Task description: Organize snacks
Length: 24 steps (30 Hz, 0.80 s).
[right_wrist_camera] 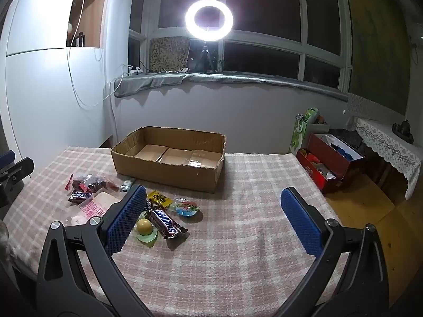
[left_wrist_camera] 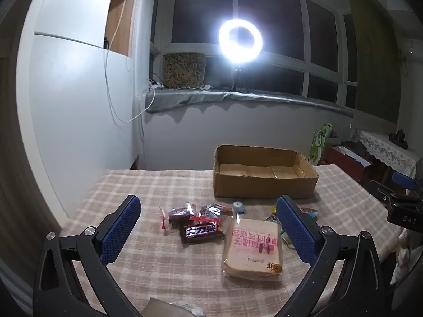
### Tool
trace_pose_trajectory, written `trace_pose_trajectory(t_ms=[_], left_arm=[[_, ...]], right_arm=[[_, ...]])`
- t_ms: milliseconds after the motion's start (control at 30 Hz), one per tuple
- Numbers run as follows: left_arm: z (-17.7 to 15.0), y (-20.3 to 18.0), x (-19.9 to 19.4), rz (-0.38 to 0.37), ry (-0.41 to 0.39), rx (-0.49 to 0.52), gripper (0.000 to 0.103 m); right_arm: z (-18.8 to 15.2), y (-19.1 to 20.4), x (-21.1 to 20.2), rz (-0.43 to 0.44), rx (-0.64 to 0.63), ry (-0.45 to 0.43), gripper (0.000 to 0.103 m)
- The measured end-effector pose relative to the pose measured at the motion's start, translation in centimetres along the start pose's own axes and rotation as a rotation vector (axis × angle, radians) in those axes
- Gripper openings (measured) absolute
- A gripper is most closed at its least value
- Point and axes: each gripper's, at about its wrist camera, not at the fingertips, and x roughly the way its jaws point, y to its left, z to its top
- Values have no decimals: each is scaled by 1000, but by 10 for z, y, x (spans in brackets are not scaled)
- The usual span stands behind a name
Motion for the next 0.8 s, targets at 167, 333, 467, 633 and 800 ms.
trace_pose_trajectory(t_ms=[167, 333, 467, 633, 800], left_arm=[[0, 1, -1, -5, 2, -4, 102], [0, 1, 0, 0, 4, 0, 102], [1, 2, 0, 0, 4, 1, 102], [1, -2, -1, -1, 2, -3, 102], [1, -3, -3, -1, 0, -2, 102]], right_arm=[[1, -1, -1, 1, 3, 2, 103], [2, 4, 0, 10, -1, 9, 103], [2, 1, 1, 3, 6, -1, 103], [2, 0, -2, 0, 4, 0, 103], [2, 2, -2, 1, 2, -1, 103]])
